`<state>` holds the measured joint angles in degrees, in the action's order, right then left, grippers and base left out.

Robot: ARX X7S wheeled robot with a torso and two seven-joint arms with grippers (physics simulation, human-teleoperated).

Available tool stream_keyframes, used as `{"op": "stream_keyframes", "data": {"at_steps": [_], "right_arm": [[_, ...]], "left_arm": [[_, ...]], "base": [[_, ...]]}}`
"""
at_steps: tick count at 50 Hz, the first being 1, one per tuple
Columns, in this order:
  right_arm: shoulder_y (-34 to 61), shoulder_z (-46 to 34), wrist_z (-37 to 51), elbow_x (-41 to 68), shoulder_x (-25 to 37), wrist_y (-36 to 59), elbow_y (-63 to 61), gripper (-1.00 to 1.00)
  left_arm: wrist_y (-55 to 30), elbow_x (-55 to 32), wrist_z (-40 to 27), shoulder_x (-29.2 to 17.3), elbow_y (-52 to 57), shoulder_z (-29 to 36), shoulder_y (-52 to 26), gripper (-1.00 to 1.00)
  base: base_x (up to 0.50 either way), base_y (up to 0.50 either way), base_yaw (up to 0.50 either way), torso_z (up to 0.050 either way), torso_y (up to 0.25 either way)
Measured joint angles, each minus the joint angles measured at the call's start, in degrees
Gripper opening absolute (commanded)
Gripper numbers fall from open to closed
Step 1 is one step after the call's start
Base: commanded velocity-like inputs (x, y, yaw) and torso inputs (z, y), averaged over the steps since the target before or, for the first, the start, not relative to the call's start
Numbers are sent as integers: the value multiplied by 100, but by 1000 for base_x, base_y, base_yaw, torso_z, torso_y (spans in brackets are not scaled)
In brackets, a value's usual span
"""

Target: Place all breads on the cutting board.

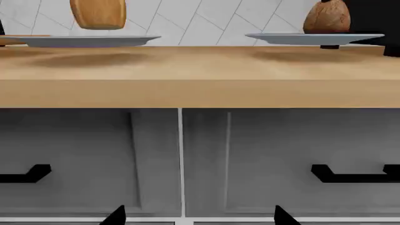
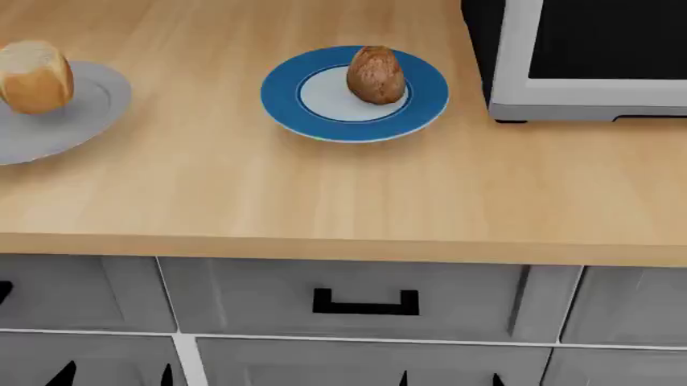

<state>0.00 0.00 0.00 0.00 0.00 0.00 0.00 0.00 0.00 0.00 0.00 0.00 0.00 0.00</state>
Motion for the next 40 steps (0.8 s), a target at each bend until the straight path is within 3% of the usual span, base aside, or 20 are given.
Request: {"op": "stream_keyframes", "data": {"at_steps": [17,26,40], "right_arm": [[-28,-177,201,289,186,28,-34,100],[-136,-256,283,369,272,324,-462,100],[-252,-405,396,391,593,1652,-2052,100]], "left_arm": [[-76,-139,-218,-203,35,240,13,100],[-183,6,-254,-327,613,338,221,100],[-1592,-165,-226,-655,2478,278,371,100]], "base": [[0,0,0,0,0],[0,0,0,48,77],[0,0,0,49,68]]}}
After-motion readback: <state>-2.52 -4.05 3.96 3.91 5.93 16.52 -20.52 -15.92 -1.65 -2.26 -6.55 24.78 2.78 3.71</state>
